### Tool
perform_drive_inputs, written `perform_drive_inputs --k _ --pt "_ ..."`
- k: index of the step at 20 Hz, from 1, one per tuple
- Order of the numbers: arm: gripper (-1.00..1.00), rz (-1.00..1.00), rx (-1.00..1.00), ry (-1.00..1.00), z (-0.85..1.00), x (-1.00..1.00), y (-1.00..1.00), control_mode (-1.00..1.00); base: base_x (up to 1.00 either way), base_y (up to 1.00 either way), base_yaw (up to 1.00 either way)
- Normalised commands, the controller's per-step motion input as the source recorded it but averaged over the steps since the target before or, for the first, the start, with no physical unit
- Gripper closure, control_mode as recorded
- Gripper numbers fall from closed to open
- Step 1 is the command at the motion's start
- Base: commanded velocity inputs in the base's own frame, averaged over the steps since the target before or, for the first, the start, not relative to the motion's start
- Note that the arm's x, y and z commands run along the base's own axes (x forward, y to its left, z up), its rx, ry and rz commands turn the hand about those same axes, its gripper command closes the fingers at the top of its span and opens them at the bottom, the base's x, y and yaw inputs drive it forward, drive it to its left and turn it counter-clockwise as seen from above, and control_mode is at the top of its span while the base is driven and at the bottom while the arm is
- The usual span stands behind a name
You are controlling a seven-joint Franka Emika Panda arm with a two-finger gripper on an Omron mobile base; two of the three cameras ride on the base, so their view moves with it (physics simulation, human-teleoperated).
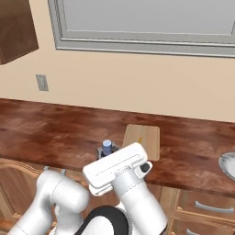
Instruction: Pick the shrimp from the plate and place it on the cutting board. Then pick the condiment bottle from the cabinet and place it next to the cutting board.
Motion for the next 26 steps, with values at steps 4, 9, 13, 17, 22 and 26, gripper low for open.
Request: perform_drive_inputs --k 4,9,13,17,22,26 --pt "1.00 -0.05 -0.05 -0.02 -0.21 0.42 -0.09 -1.00 0.00 0.00 0.00" --pt "1.00 -0.02 -0.05 0.03 -0.05 0.34 -0.19 -1.00 0.00 0.00 0.00" --pt "1.00 0.00 -0.07 0.00 -0.13 0.36 -0.26 -1.00 0.00 0.00 0.00" --pt "1.00 0.00 -0.09 0.00 -0.16 0.23 -0.38 -1.00 0.00 0.00 0.00" --pt "1.00 0.00 -0.08 0.00 -0.24 0.19 -0.34 -1.00 0.00 0.00 0.00" --pt "1.00 0.00 -0.07 0.00 -0.22 0.16 -0.20 -1.00 0.00 0.00 0.00"
